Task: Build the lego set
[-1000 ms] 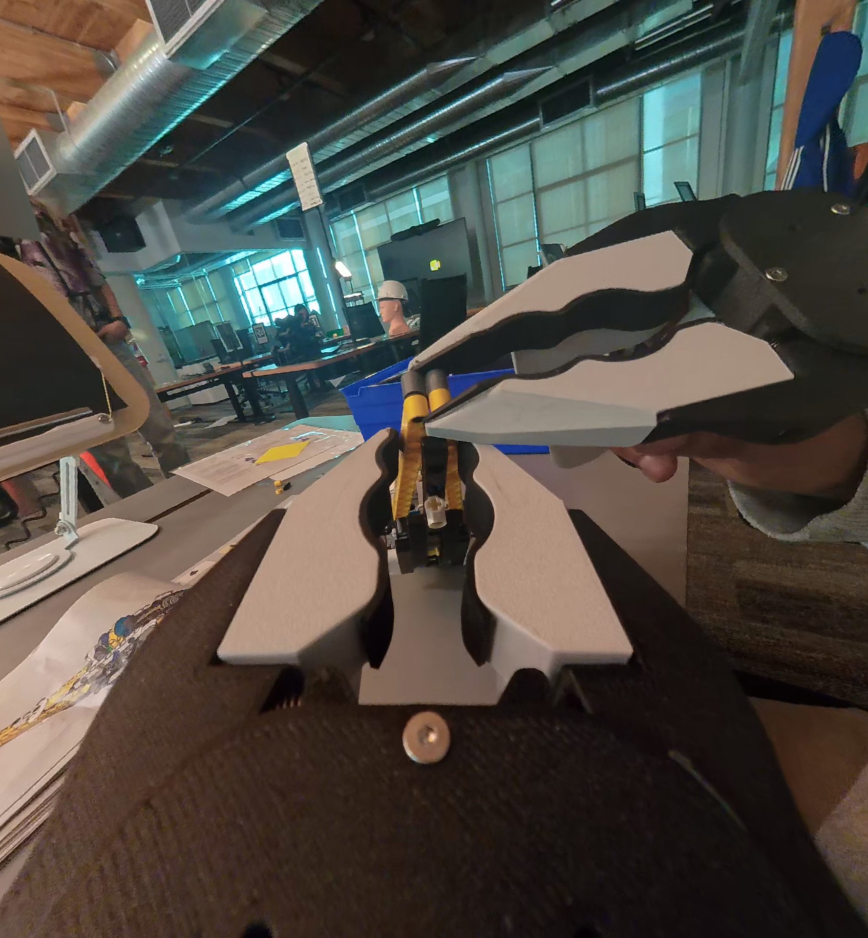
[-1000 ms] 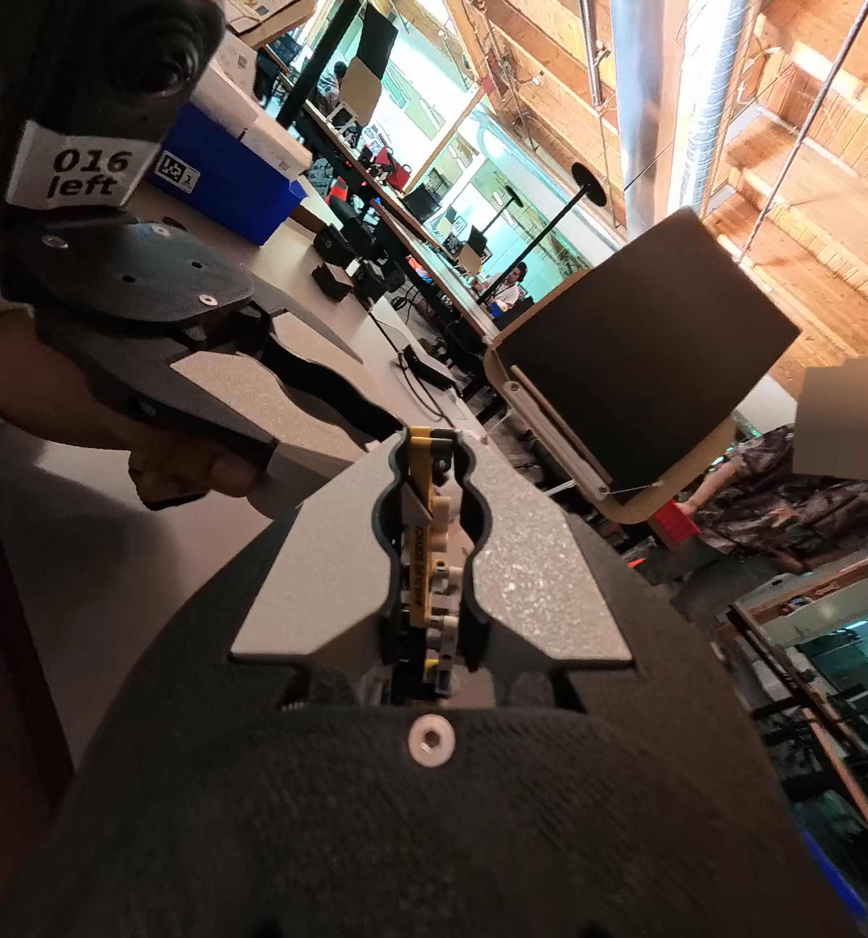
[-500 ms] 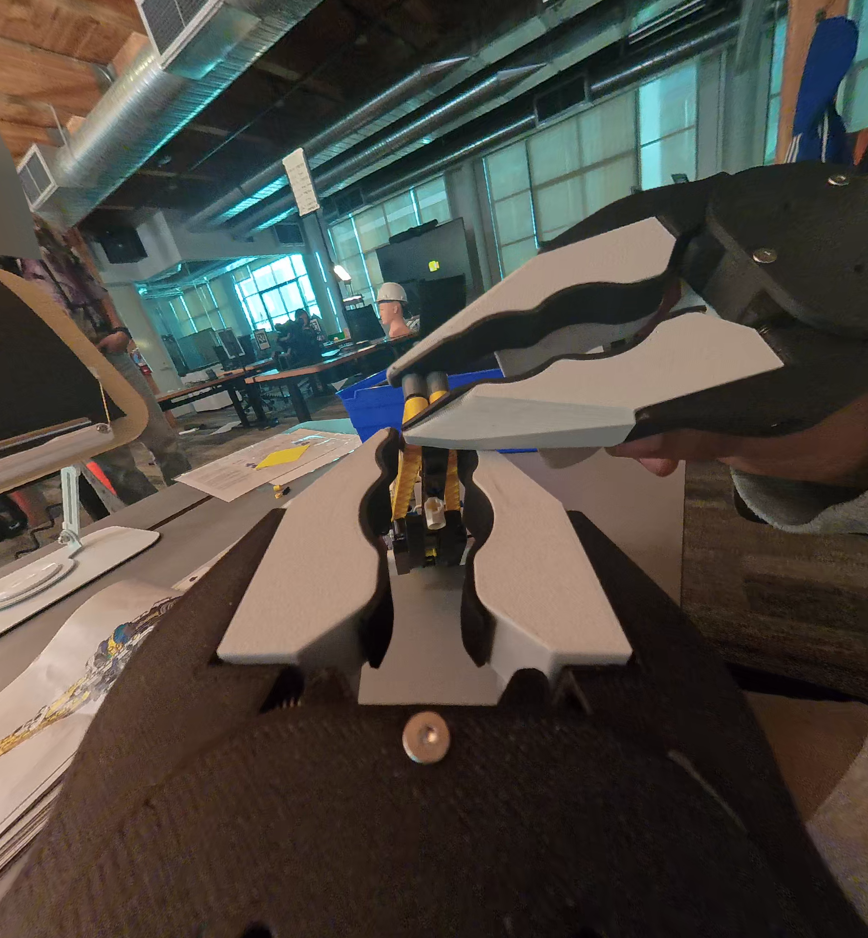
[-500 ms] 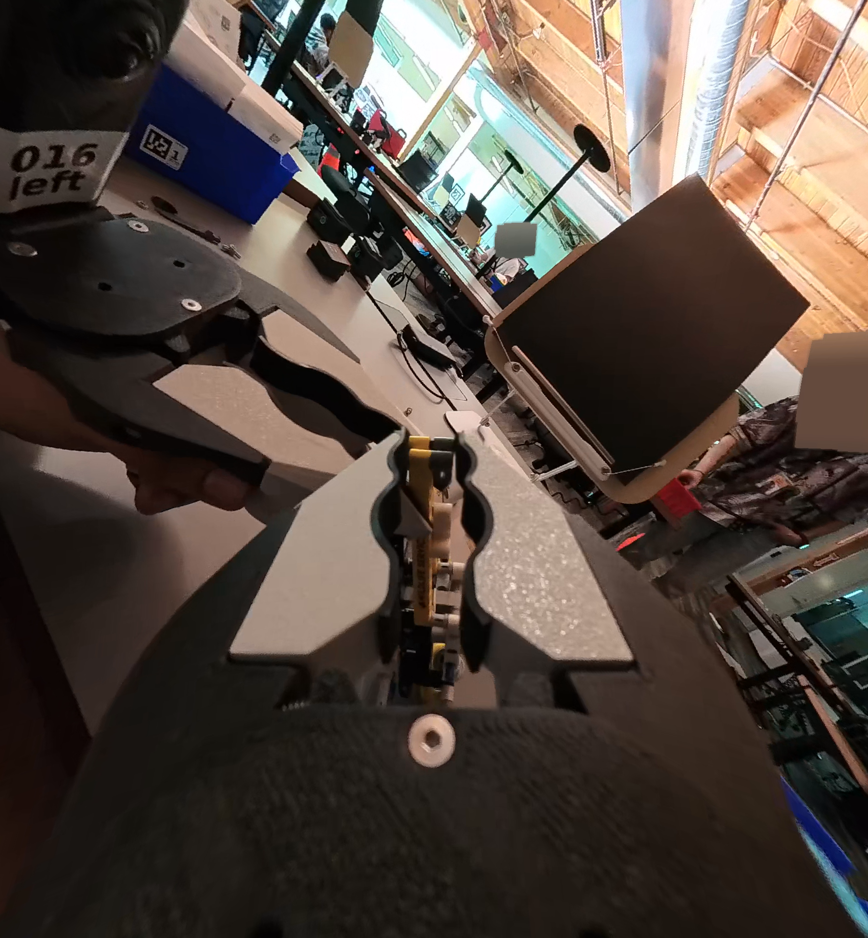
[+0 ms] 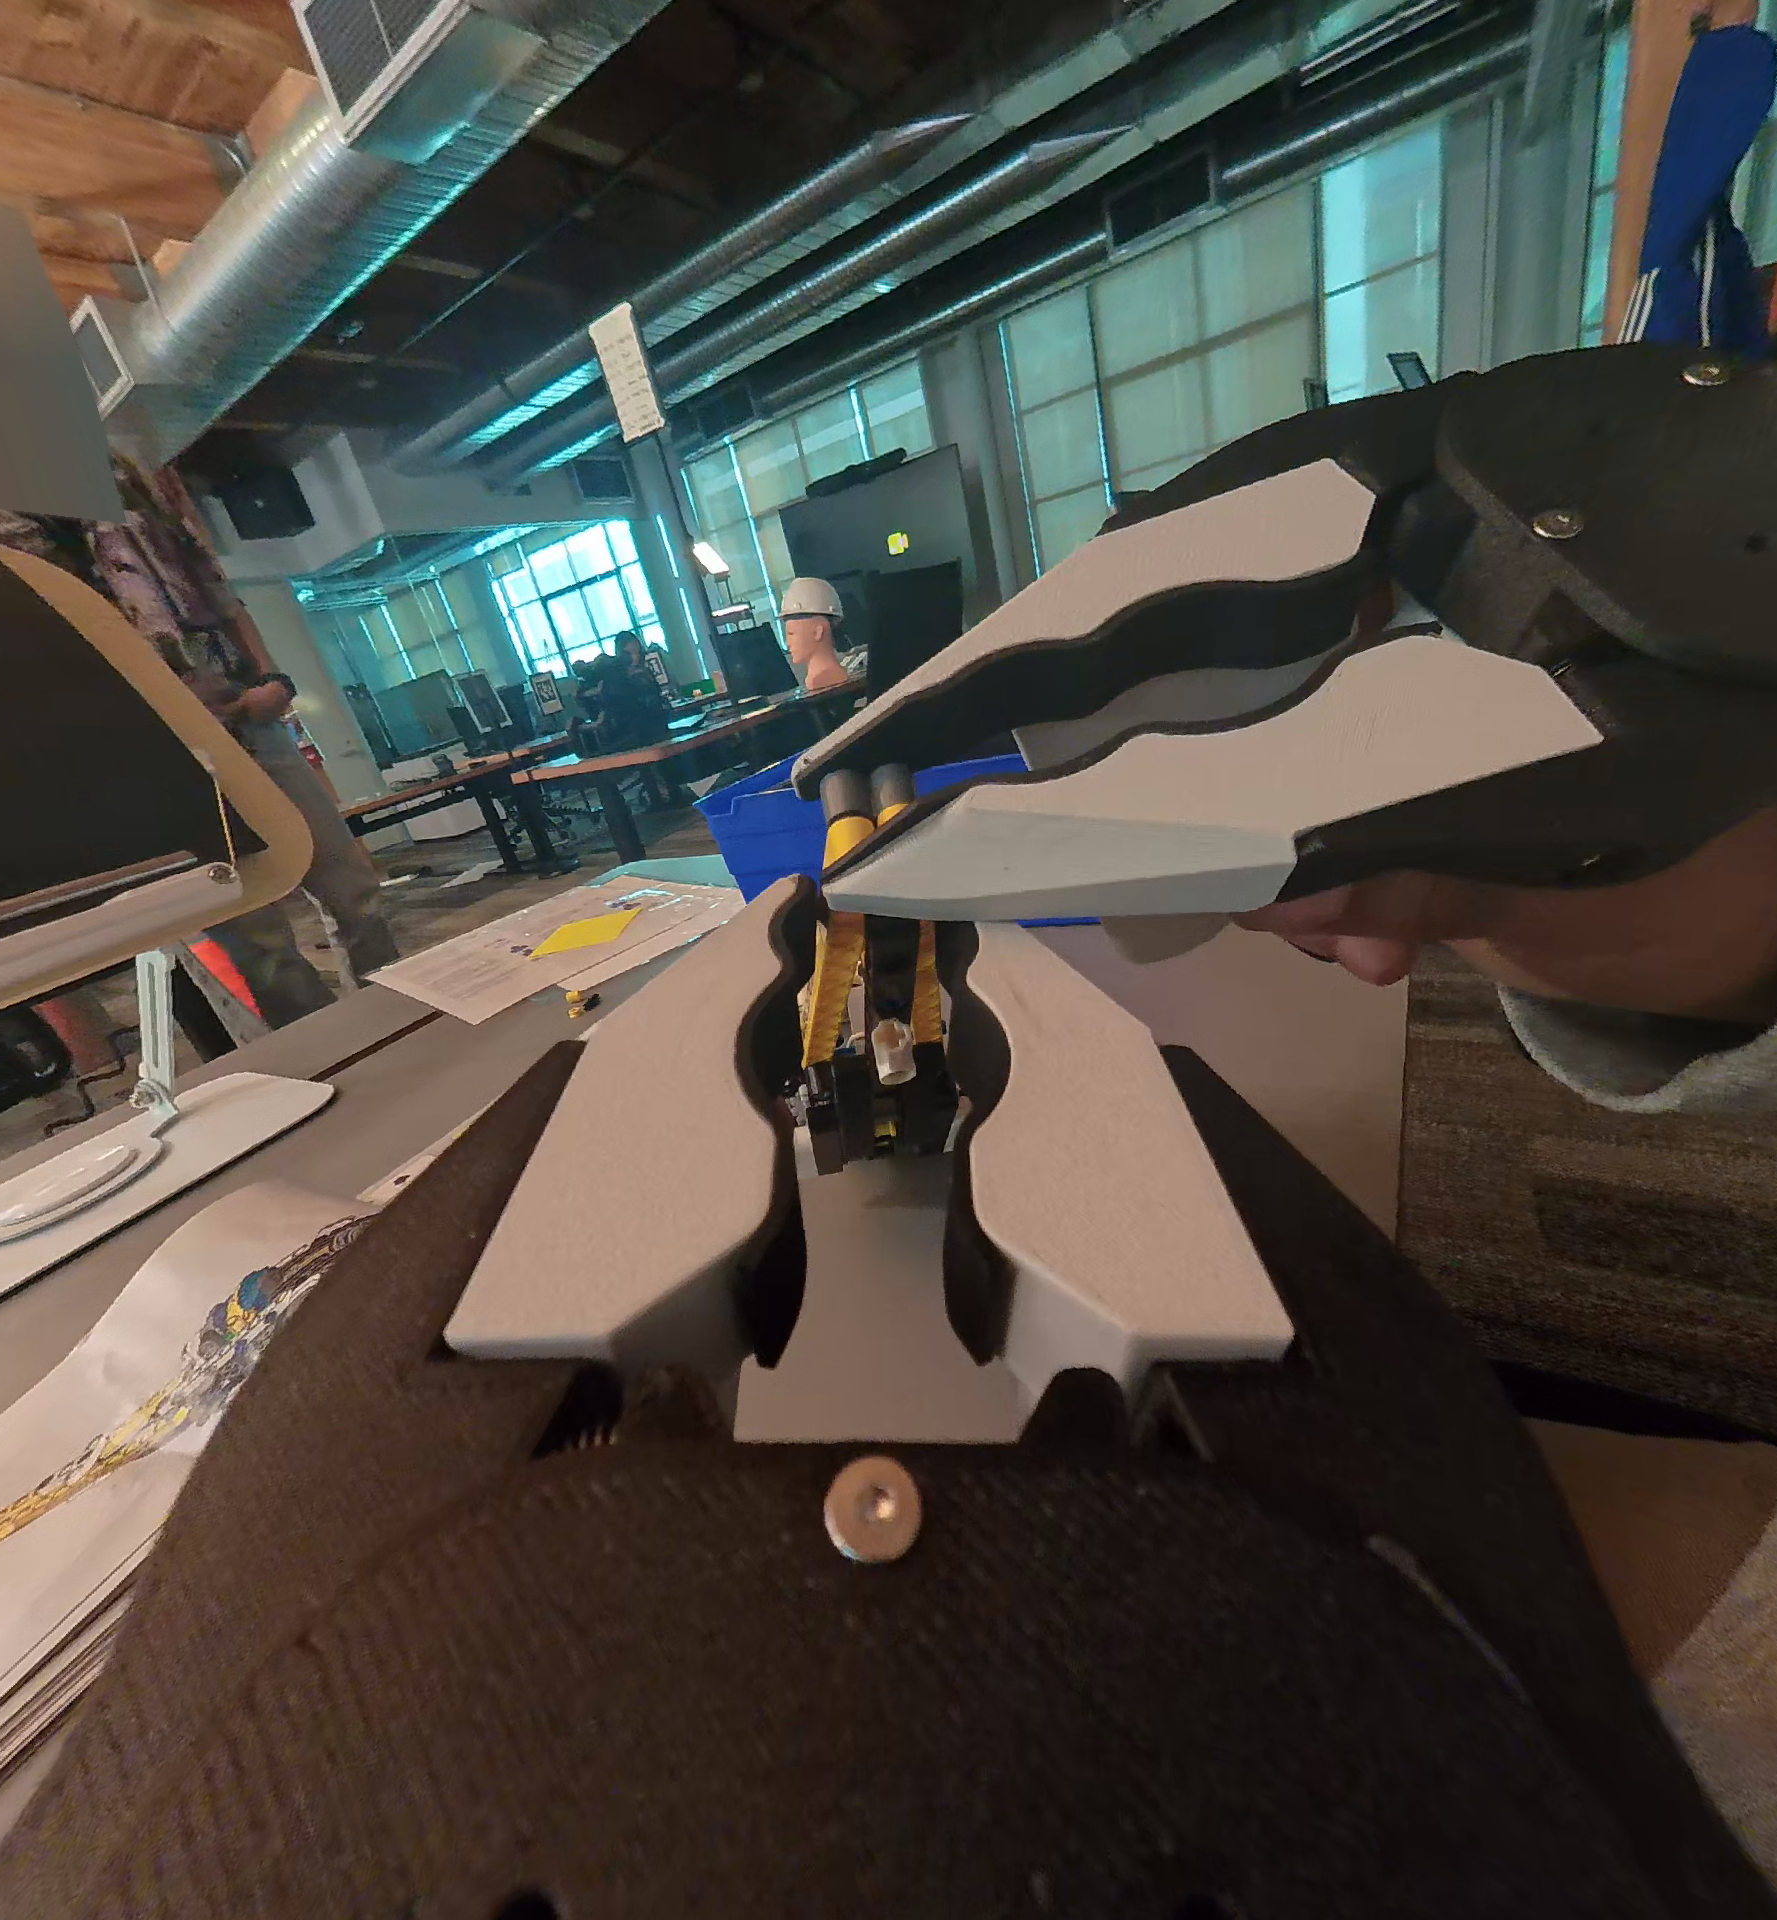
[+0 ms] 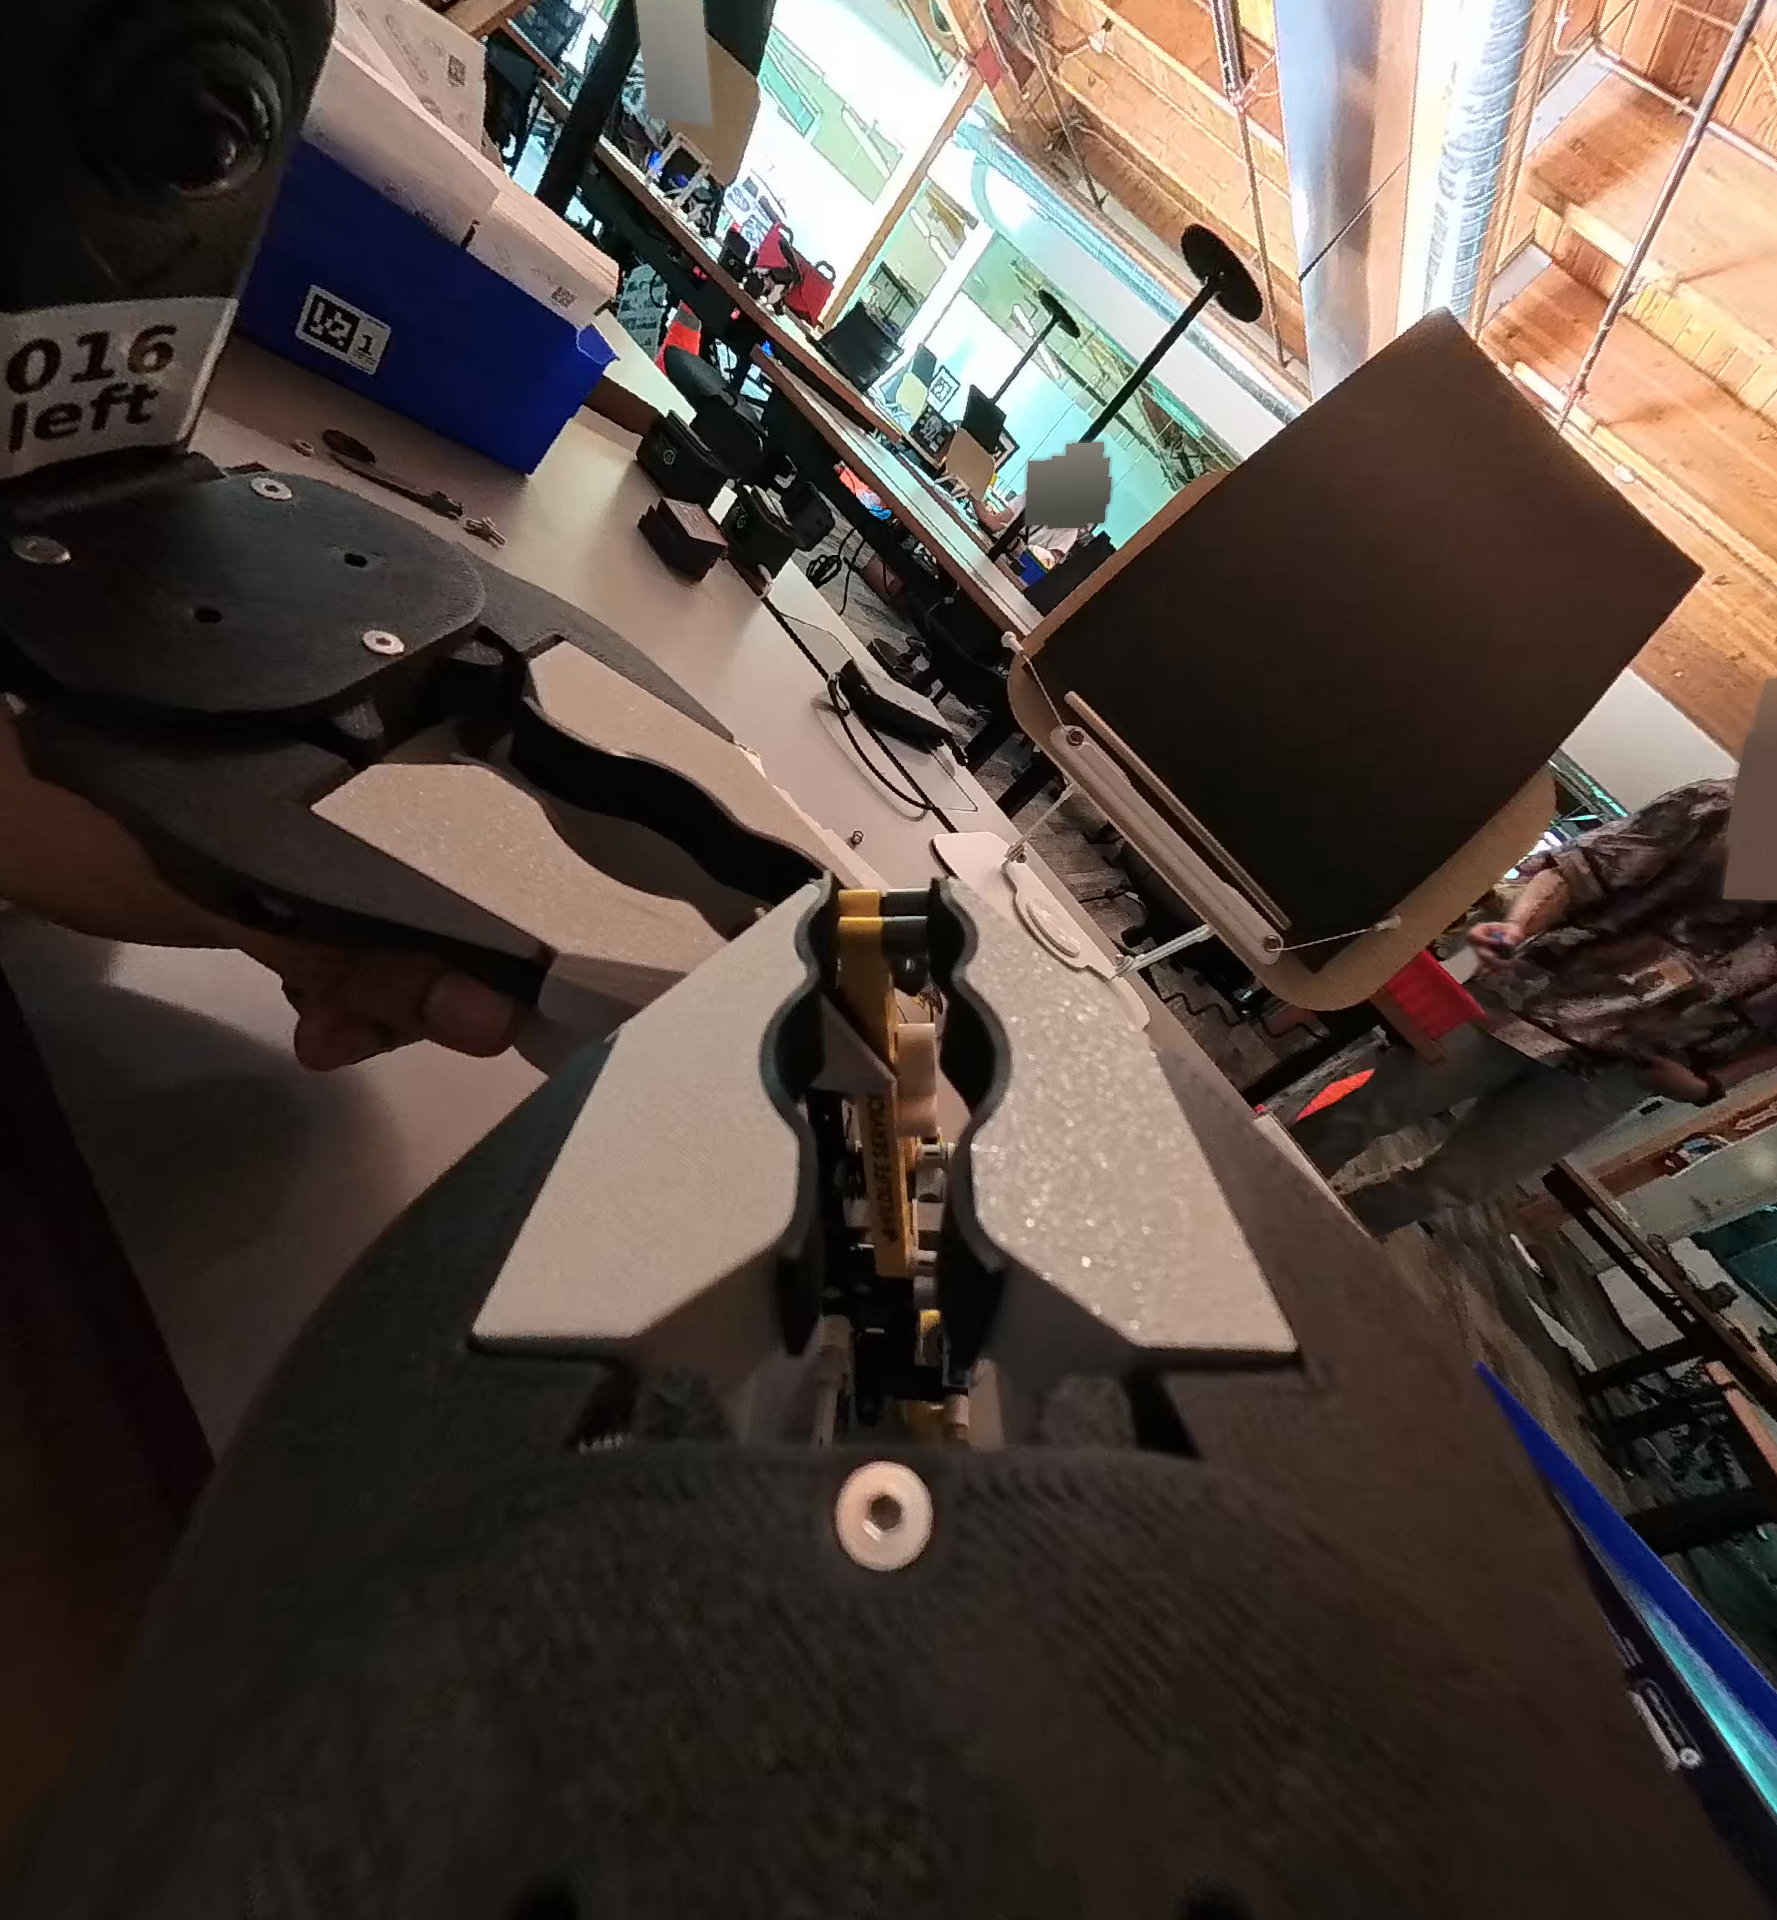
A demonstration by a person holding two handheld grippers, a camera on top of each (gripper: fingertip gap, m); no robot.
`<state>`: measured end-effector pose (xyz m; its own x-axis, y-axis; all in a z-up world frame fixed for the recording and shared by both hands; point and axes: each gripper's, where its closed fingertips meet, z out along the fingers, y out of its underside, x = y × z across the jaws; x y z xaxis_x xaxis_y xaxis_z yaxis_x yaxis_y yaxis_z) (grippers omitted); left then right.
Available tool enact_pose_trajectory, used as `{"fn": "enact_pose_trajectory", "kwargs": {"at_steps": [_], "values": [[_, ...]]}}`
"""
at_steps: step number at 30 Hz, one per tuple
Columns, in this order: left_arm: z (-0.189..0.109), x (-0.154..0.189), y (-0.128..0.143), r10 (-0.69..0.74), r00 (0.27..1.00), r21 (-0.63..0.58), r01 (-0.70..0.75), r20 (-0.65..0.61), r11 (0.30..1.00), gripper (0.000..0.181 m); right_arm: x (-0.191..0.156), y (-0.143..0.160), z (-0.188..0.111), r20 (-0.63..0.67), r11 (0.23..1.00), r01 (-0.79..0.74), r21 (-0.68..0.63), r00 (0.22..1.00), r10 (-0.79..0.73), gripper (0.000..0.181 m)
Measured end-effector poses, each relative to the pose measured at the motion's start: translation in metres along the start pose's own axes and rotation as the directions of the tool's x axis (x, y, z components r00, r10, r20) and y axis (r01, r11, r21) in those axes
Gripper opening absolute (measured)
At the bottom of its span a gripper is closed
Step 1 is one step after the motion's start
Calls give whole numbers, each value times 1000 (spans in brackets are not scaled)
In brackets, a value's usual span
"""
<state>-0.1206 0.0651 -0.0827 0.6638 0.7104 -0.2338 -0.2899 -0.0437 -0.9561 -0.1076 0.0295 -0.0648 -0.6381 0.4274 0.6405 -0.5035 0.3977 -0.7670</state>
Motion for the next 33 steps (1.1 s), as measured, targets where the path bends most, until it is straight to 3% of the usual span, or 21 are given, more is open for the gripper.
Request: {"fn": "enact_pose_trajectory", "kwargs": {"at_steps": [17, 25, 28, 33], "values": [[1, 0, 1, -6, 1000, -15, 6, 3, 1000, 19, -3, 5, -1, 41, 999, -37, -31, 998, 39, 20], [-1, 0, -1, -30, 1000, -5, 30, -1, 1000, 19, -2, 1, -2, 58, 996, -93, 14, 994, 92, 15], [-4, -2, 1, -48, 999, -19, 49, 15, 999, 19, 1, -5, -4, 27, 994, -91, 63, 996, 89, 33], [-11, -9, 13, -133, 991, -81, 133, 11, 988, 19, 4, 4, -5, 90, 971, -228, 75, 971, 221, 38]]}}
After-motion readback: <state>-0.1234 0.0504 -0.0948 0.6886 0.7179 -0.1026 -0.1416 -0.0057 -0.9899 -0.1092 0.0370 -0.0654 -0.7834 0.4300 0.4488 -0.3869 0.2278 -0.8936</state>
